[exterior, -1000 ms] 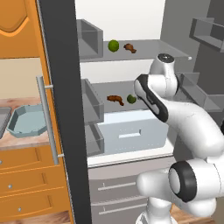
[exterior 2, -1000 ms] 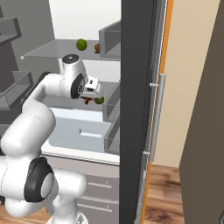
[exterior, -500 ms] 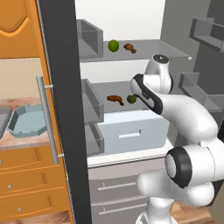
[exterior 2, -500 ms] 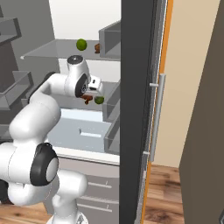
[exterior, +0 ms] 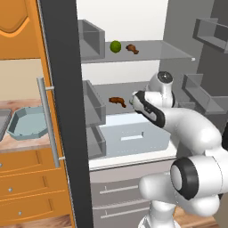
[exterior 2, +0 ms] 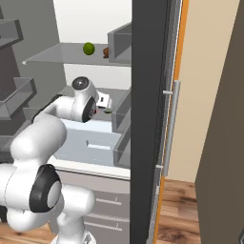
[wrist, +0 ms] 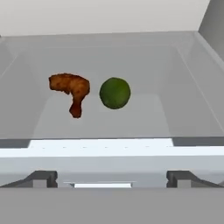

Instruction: Place one lime and one chicken drumstick in each tupperware on the nearby counter, to pack two identical lunches.

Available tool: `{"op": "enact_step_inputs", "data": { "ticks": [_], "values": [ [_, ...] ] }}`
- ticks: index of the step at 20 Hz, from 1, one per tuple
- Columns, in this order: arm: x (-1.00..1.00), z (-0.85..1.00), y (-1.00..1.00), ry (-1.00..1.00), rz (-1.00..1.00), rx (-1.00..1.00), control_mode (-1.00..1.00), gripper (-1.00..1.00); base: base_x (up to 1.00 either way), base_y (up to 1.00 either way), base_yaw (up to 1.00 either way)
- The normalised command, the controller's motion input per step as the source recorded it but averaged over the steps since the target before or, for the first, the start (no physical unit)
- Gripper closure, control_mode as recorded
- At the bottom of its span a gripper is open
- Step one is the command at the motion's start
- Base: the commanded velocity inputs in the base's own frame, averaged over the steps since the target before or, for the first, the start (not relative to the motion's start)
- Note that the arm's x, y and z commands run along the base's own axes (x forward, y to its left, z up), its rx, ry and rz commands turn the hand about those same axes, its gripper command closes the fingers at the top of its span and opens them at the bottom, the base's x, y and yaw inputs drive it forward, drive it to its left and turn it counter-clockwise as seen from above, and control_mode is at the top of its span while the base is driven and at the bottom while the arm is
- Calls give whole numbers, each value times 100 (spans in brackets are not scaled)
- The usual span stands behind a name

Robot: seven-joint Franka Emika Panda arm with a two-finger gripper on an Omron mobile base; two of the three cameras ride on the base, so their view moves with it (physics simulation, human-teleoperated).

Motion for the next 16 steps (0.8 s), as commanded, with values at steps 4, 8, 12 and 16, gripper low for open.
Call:
{"op": "enact_step_inputs", "data": {
  "ticks": [4, 8, 12, 16],
  "values": [
    [33, 0, 0, 2, 0, 0, -100, -100, 0, 0, 0],
    [41, -3, 0, 6, -1, 0, -100, -100, 0, 0, 0],
    [46, -22, 0, 6, 0, 0, -100, -100, 0, 0, 0],
    [35, -34, 0, 5, 0, -1, -100, -100, 0, 0, 0]
  ]
}}
